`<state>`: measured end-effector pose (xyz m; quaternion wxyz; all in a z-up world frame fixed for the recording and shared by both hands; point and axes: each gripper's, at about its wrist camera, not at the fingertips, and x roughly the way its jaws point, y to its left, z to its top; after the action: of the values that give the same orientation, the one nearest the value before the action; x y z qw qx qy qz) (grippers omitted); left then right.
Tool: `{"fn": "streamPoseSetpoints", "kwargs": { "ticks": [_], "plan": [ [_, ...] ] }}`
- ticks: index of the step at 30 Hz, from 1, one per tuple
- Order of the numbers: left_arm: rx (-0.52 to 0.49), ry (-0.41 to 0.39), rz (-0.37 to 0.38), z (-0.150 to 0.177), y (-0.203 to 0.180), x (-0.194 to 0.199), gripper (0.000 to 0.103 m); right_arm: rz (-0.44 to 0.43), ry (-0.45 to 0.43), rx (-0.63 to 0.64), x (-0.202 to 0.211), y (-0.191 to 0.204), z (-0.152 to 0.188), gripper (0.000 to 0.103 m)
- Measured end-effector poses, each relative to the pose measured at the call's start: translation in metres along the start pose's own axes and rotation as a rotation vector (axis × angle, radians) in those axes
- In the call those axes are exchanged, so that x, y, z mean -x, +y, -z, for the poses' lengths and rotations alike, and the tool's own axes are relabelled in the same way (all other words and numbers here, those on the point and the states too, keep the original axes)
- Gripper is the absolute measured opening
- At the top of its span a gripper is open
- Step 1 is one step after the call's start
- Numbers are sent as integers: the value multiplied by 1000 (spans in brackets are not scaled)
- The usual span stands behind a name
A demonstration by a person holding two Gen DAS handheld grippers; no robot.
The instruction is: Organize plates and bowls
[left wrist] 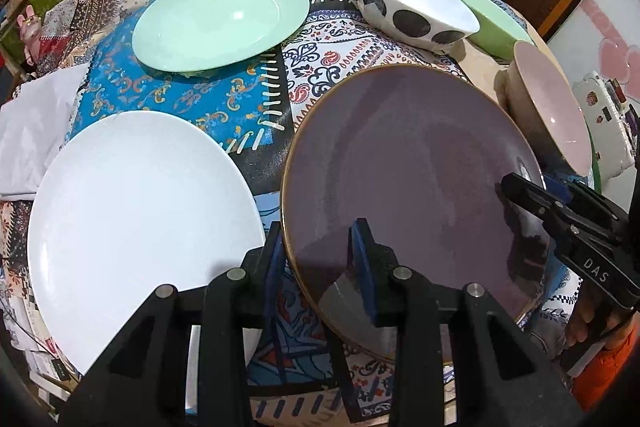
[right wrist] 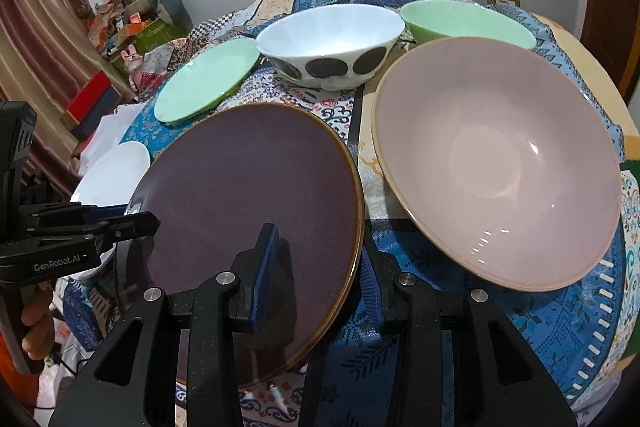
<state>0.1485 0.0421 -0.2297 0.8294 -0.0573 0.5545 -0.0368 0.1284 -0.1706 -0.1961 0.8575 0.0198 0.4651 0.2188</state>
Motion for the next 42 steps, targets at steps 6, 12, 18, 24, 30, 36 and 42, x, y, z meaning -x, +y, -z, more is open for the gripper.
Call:
{"fn": "streamPoseSetpoints", "kwargs": {
  "ticks": [6, 12, 18, 24, 30, 36, 42],
  "plan": [
    [-2, -3, -4, 0, 0, -2, 33, -3, 13, 0, -1, -2, 1, 37],
    [7, -2, 2, 1, 0, 1, 33, 12, 22, 12, 1, -1, -2, 38],
    [21, -33, -1, 2, 1, 17, 35, 22, 9, 25, 13, 2, -1, 41],
    [19, -99, -27, 8, 3, 46, 40, 16, -35, 41, 34, 11, -2, 47],
    [11, -205, -77, 18, 10, 88, 53, -4, -94, 76, 55, 29, -8, 52],
    [20, -288, -147, 30, 29, 126, 62, -39, -166, 123, 72, 56, -19, 62],
    [53, -342, -216, 43, 57, 151, 70, -93, -194, 168, 71, 83, -31, 68]
  ]
}}
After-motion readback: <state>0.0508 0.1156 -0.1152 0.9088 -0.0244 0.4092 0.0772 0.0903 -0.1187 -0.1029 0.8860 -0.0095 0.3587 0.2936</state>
